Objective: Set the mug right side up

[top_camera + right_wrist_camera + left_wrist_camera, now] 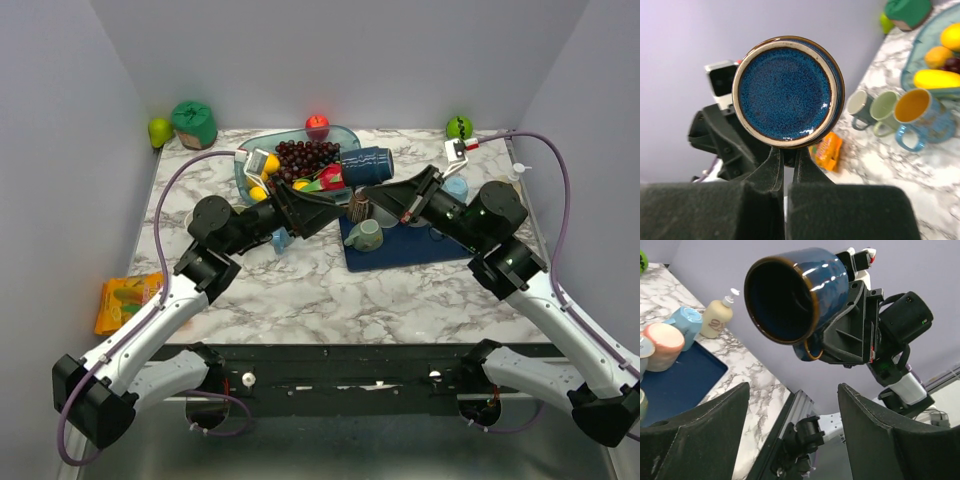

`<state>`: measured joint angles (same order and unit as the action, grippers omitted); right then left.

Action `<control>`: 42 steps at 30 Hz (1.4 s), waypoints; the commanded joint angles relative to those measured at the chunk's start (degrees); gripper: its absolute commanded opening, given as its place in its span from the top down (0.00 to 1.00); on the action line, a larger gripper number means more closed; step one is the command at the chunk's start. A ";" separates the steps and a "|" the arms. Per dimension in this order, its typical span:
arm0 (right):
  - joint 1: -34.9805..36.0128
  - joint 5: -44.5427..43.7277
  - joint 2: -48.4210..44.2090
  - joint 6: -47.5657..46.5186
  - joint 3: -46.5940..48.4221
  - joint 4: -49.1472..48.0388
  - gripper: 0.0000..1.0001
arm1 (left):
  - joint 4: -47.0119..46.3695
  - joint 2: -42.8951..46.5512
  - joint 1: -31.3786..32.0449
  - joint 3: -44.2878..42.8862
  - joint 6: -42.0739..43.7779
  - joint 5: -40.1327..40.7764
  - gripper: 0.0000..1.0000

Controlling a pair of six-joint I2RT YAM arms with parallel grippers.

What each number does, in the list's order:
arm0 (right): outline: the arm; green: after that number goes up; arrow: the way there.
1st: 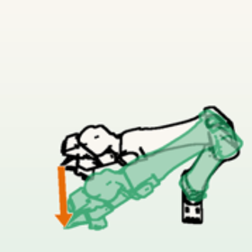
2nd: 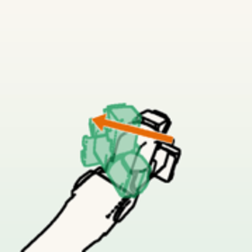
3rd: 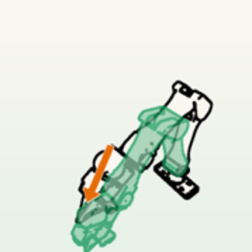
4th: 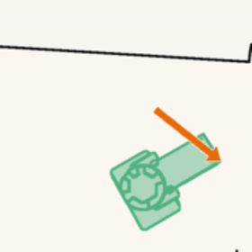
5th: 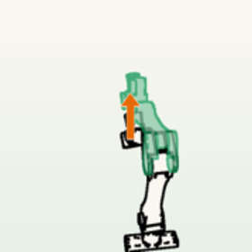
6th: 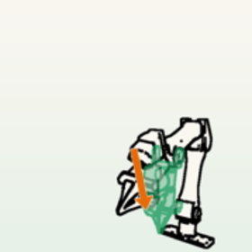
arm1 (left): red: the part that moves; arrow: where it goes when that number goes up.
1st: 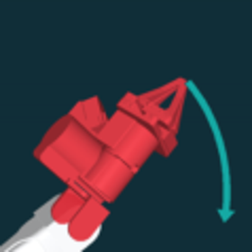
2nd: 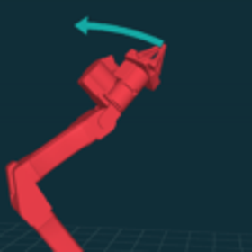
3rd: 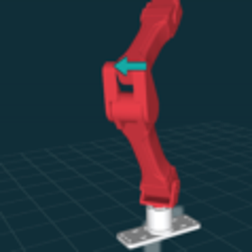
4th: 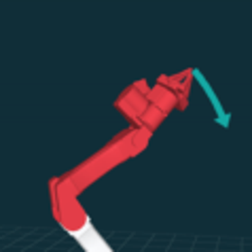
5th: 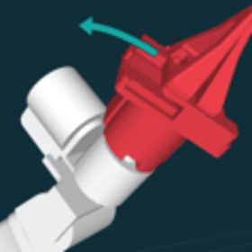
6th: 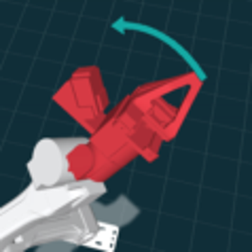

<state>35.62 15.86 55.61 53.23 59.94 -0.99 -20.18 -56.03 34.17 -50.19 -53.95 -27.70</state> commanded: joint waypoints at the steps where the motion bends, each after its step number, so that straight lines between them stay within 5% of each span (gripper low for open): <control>1: -0.11 4.09 0.11 4.24 2.11 -12.00 0.99 | -6.52 -1.62 0.98 -2.89 -5.37 -0.34 0.24; 15: -0.11 5.94 1.16 5.92 0.97 -15.79 0.99 | -13.83 -6.19 2.56 -5.44 -10.03 1.69 0.27; 26: -0.11 7.17 0.81 5.83 -0.53 -17.38 0.99 | -13.65 -8.39 2.57 -7.64 -11.61 3.36 0.57; 42: 0.51 6.65 2.04 3.02 -3.34 -16.59 0.99 | -19.54 -12.96 2.83 -9.75 -18.73 3.80 0.63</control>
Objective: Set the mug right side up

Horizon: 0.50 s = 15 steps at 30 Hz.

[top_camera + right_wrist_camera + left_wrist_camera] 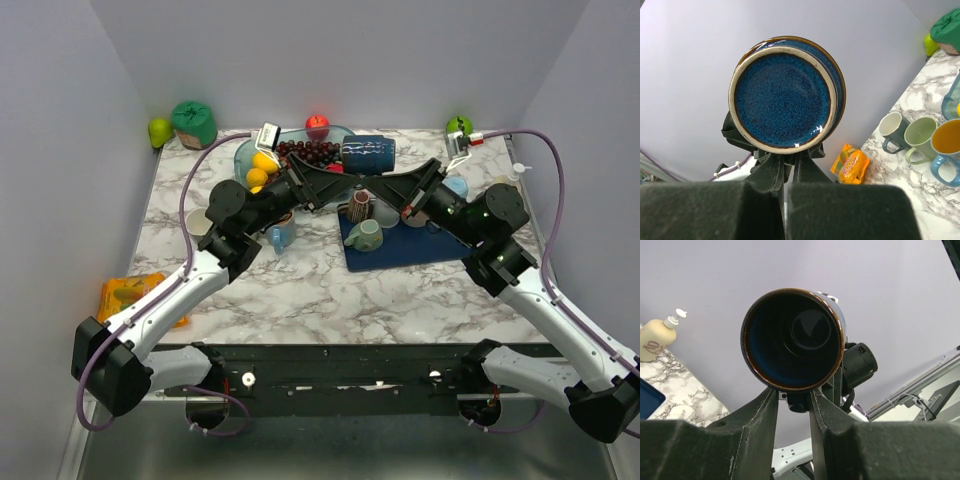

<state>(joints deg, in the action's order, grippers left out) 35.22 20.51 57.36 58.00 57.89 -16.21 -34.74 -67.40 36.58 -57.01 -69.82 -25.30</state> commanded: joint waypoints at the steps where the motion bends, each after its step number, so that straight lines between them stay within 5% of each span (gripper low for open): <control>1: 0.99 1.73 0.29 -2.27 -1.37 -1.28 0.99 | -6.03 -2.12 0.42 -3.01 -3.30 1.48 0.63; 6: 1.25 0.23 0.38 -3.50 -1.99 -0.58 0.99 | -7.01 -3.18 0.69 -3.19 -4.53 1.66 0.73; 9: 1.34 -0.30 0.38 -4.65 -1.90 1.08 0.99 | -7.09 -2.92 0.60 -2.93 -4.18 2.27 0.98; 12: 1.34 -2.05 -0.50 -5.61 -2.60 3.28 0.99 | -6.13 -2.39 0.69 -2.75 -2.61 2.80 1.00; 15: 1.34 -5.48 -1.99 -6.49 -3.22 7.23 0.76 | -0.87 -0.20 0.69 -2.49 1.96 4.99 1.00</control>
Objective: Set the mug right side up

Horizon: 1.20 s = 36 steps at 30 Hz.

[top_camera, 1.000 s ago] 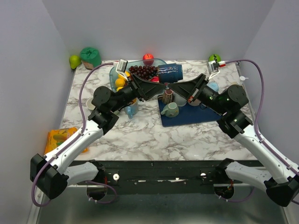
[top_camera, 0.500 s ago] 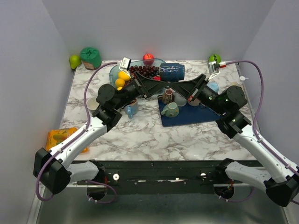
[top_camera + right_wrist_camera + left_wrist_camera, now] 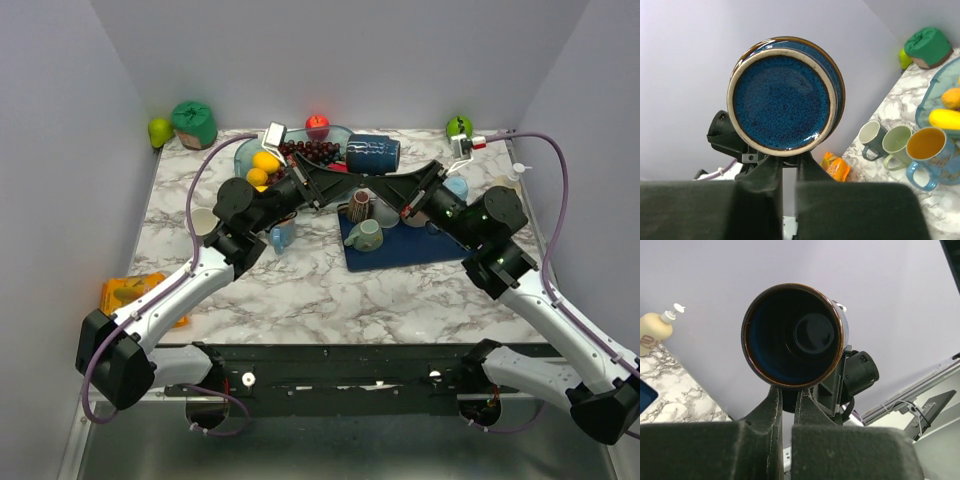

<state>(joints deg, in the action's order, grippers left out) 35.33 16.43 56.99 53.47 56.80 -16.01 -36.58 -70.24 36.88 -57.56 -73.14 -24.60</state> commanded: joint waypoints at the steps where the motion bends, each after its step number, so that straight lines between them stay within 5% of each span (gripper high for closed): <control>1: 1.23 -2.01 -2.14 -2.14 -3.26 7.83 0.69 | 4.29 3.95 0.38 -1.85 6.86 4.65 1.00; 6: 1.23 -5.96 -5.22 -1.97 -5.11 12.31 0.38 | 12.74 7.57 0.29 -1.59 14.85 8.68 1.00; 12: 1.23 -11.49 -9.26 -0.56 -8.54 20.30 0.32 | 36.45 11.96 0.29 -5.36 26.63 16.76 1.00; 16: 1.23 -19.04 -8.57 -0.48 -6.35 33.89 0.30 | 60.50 15.99 0.38 -6.86 36.03 31.49 1.00; 22: 1.14 -23.54 -2.51 -3.02 -0.82 44.56 0.30 | 82.94 19.08 0.29 -7.30 37.64 45.77 1.00; 36: 1.14 -22.31 5.50 -5.40 1.47 45.19 0.29 | 97.66 17.07 0.30 2.27 25.77 62.48 1.00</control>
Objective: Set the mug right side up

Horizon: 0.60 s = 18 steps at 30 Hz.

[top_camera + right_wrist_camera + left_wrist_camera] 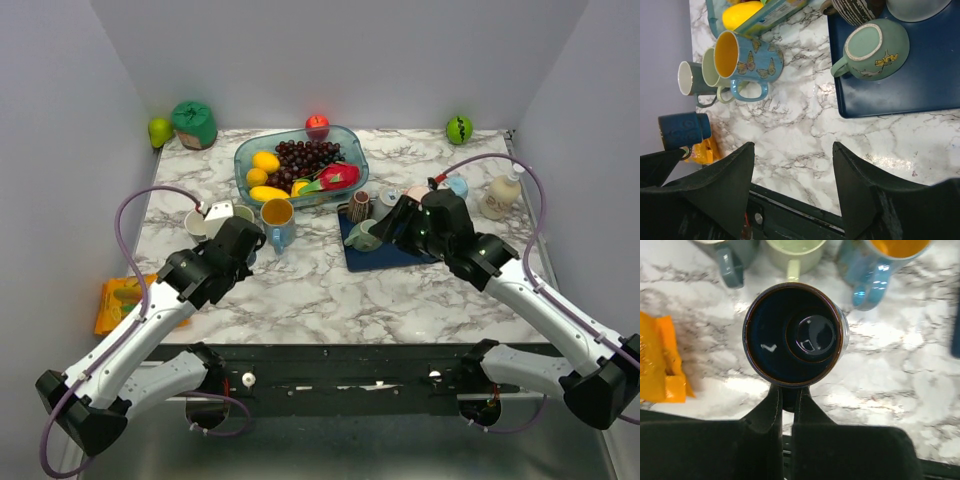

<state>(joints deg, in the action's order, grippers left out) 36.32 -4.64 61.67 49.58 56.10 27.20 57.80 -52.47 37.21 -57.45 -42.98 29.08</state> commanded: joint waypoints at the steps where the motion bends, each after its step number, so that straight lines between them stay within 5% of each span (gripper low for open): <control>1: 0.16 -1.33 1.26 -1.59 2.18 1.89 0.29 | 4.07 -1.14 0.05 2.60 -5.87 9.58 1.00; 10: 0.16 -1.33 4.95 -3.26 3.23 3.21 0.28 | -0.04 -6.15 -1.61 9.28 -10.54 12.40 1.00; 18: 0.16 -1.33 6.71 -3.44 2.53 3.21 0.28 | -9.02 -7.82 -9.78 14.47 -7.29 9.59 1.00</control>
<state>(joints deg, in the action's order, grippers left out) 36.32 -4.67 67.64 47.07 57.76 29.34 55.31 -59.99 30.83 -43.07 -50.59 36.18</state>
